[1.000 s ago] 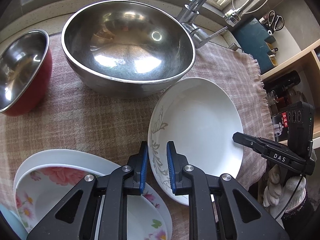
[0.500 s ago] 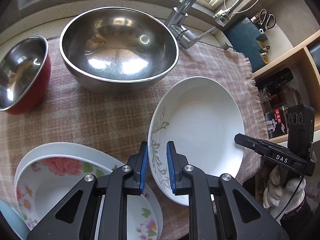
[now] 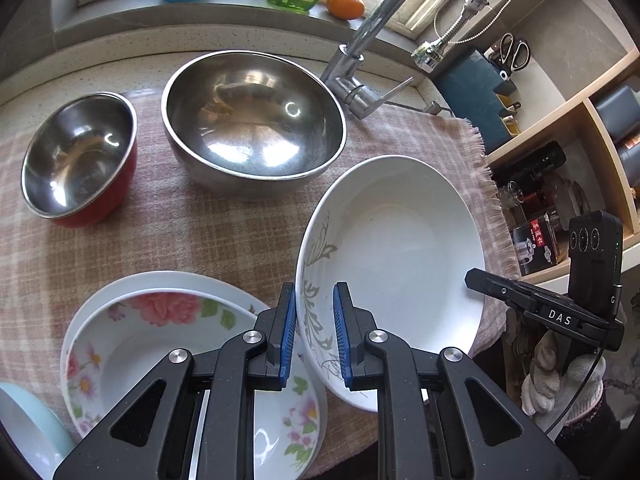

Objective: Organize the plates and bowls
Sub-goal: 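Lift and carry the grey-leaf plate over the plate stack, then lower the grey-leaf plate onto the stack and open the right gripper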

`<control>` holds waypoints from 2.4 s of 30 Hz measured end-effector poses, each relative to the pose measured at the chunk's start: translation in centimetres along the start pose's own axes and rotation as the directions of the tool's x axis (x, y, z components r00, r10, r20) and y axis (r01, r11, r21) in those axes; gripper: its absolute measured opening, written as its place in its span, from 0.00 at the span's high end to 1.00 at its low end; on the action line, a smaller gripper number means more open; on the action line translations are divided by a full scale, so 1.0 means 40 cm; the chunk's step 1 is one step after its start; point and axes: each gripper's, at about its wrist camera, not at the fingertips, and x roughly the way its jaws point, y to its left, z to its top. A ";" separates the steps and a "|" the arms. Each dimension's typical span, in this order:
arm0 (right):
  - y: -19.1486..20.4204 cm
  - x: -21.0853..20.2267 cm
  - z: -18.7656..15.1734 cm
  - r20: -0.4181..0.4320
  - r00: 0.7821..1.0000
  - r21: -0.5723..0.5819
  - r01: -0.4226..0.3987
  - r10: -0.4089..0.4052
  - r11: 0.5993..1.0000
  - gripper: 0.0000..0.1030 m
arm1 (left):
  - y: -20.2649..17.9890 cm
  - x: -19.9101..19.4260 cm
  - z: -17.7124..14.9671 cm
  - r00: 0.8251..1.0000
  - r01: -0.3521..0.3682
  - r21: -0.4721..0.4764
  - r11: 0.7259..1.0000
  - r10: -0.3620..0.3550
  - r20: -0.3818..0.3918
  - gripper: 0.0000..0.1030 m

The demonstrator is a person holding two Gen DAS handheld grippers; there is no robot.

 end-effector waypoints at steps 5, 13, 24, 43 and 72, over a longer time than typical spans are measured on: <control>0.048 0.019 -0.014 -0.021 0.999 -0.024 -0.025 0.024 0.999 0.90 | 0.032 -0.041 -0.023 1.000 -0.011 -0.022 1.000 0.012 0.015 0.84; 0.137 0.063 -0.041 -0.071 0.996 -0.077 -0.065 0.060 0.995 0.90 | 0.104 -0.090 -0.070 0.998 -0.046 -0.077 0.996 0.049 0.026 0.84; 0.239 0.131 -0.087 -0.152 0.985 -0.135 -0.099 0.078 0.986 0.90 | 0.183 -0.125 -0.122 0.994 -0.096 -0.139 0.986 0.101 0.030 0.84; 0.322 0.227 -0.131 -0.232 0.970 -0.174 -0.118 0.075 0.978 0.90 | 0.256 -0.150 -0.174 0.984 -0.174 -0.149 0.973 0.177 0.007 0.84; 0.391 0.240 -0.162 -0.205 0.975 -0.388 -0.005 -0.081 0.922 0.80 | 0.267 -0.153 -0.179 0.979 -0.201 -0.151 0.968 0.203 -0.001 0.84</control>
